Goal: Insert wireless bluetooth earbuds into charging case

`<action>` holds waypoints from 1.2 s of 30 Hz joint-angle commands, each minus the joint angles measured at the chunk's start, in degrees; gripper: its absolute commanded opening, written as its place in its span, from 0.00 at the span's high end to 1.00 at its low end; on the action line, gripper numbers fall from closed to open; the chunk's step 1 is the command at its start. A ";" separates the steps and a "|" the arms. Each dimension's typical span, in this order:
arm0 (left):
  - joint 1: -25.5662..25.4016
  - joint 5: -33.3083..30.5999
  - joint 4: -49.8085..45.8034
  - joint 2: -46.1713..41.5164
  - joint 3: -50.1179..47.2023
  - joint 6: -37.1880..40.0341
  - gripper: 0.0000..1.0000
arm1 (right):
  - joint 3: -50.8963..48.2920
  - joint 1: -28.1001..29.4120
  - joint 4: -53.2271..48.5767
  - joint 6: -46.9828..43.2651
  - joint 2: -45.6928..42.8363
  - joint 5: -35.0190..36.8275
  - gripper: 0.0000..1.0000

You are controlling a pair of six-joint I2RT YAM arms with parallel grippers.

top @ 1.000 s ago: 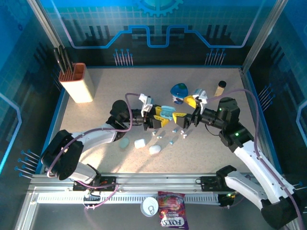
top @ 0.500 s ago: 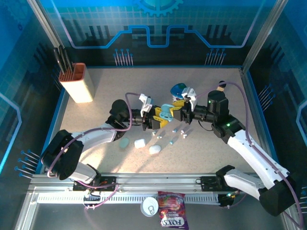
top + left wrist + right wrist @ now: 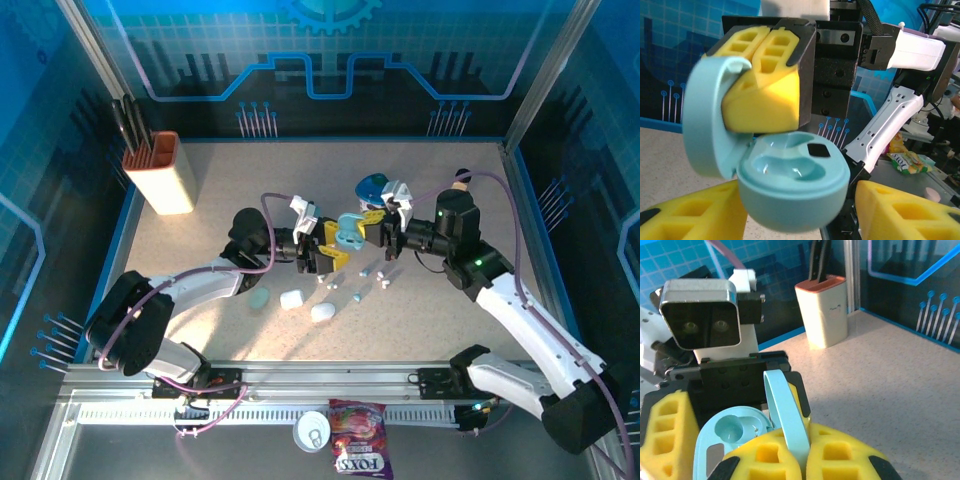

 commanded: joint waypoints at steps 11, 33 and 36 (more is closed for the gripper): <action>0.08 -5.10 1.76 1.31 0.16 -1.24 0.36 | -0.27 1.45 3.59 -0.75 -0.68 3.29 1.00; 0.10 -3.87 2.71 1.68 0.47 -1.47 0.52 | 1.10 1.92 2.06 -2.40 3.40 1.86 1.00; 0.10 -3.70 2.81 1.67 0.33 -1.48 0.58 | 1.10 1.93 2.00 -2.32 3.06 1.61 1.00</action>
